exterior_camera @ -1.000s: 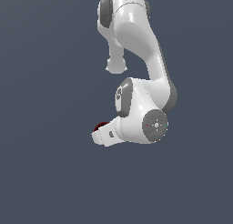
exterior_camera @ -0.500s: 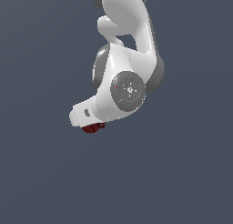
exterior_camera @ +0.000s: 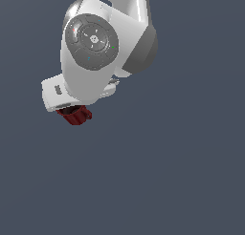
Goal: Pick up the object and move it to a goal position.
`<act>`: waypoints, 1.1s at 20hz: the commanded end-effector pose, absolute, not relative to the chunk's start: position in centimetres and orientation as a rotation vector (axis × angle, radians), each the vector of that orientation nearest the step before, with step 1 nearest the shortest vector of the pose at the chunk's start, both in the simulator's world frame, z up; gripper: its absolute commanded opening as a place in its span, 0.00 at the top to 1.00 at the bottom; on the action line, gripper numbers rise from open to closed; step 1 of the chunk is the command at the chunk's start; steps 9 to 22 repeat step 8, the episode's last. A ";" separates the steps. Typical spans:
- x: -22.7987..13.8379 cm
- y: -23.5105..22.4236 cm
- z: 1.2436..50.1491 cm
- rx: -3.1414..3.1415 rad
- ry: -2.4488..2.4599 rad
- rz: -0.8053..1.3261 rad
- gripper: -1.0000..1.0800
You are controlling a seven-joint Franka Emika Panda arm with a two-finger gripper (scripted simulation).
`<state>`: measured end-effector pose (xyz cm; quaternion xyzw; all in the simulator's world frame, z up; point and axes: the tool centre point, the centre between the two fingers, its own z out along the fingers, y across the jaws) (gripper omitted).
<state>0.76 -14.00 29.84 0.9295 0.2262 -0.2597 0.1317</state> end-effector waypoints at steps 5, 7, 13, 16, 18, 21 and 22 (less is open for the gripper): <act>0.3 -15.8 32.4 2.696 0.658 -0.751 1.00; 0.4 -15.9 32.4 2.696 0.659 -0.751 1.00; 0.4 -15.9 32.4 2.696 0.659 -0.751 1.00; 0.4 -15.9 32.4 2.696 0.659 -0.751 1.00; 0.4 -15.9 32.4 2.696 0.659 -0.751 1.00; 0.4 -15.9 32.4 2.696 0.659 -0.751 1.00; 0.4 -15.9 32.4 2.696 0.659 -0.751 1.00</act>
